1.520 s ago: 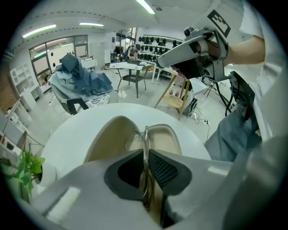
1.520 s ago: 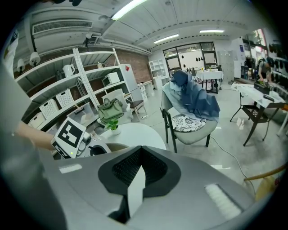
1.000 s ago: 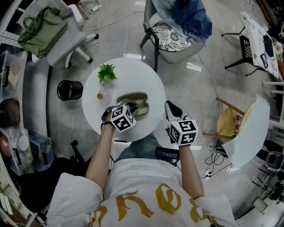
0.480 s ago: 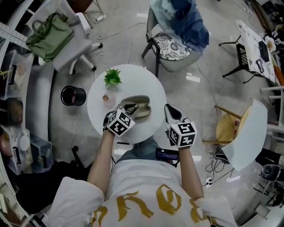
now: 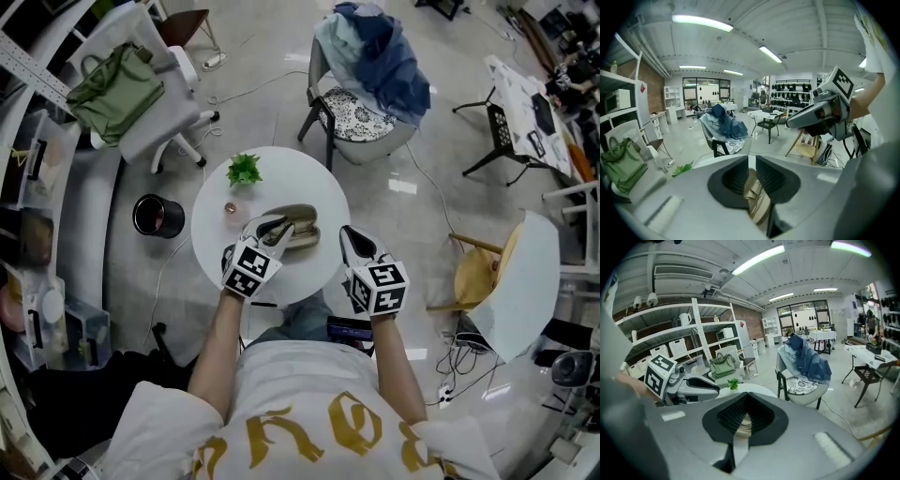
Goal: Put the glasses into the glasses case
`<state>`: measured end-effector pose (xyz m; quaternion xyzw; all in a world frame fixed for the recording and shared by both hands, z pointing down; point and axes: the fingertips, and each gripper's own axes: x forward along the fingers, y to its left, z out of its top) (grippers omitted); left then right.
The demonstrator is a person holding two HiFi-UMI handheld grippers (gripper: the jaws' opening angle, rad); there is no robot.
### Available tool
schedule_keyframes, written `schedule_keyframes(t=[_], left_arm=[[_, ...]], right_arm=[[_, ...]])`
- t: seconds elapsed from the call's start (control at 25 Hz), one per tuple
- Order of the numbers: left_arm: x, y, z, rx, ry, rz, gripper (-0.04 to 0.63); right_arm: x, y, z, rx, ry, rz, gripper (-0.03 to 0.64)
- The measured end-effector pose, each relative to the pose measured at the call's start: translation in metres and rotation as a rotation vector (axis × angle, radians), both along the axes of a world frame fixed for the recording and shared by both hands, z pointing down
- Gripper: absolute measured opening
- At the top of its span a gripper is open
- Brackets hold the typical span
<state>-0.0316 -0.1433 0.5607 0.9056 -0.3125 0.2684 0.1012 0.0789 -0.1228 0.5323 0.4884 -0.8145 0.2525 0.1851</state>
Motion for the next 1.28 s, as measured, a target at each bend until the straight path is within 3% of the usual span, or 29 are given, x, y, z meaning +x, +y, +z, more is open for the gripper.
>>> schedule_keyframes(t=[0.12,0.36,0.44,0.6,0.8,1.04,1.28], left_arm=[[-0.006,0.005,-0.014,0.027,0.012,-0.048,0.002],[-0.011,0.018,-0.057,0.044,0.127,-0.118,0.0],[-0.014,0.018,-0.072,0.045,0.166,-0.151,0.0],[-0.024,0.02,-0.093,0.1,0.171,-0.202,0.0],[-0.034,0.022,-0.112,0.036,0.323,-0.29,0.0],[-0.047,0.025,-0.118,0.035,0.361,-0.343,0.0],[-0.055,0.023,-0.127,0.069,0.38,-0.368,0.0]], right_arm=[[-0.006,0.008,-0.011,0.026,-0.001,-0.005,0.025],[-0.014,0.022,-0.038,0.083,-0.094,0.006,0.025],[-0.016,0.026,-0.044,0.099,-0.057,0.0,0.025],[-0.025,0.034,-0.064,0.149,0.003,-0.036,0.025],[-0.028,0.04,-0.09,0.187,-0.144,-0.027,0.026],[-0.021,0.034,-0.111,0.261,-0.031,0.007,0.025],[-0.021,0.032,-0.105,0.23,-0.008,0.009,0.025]])
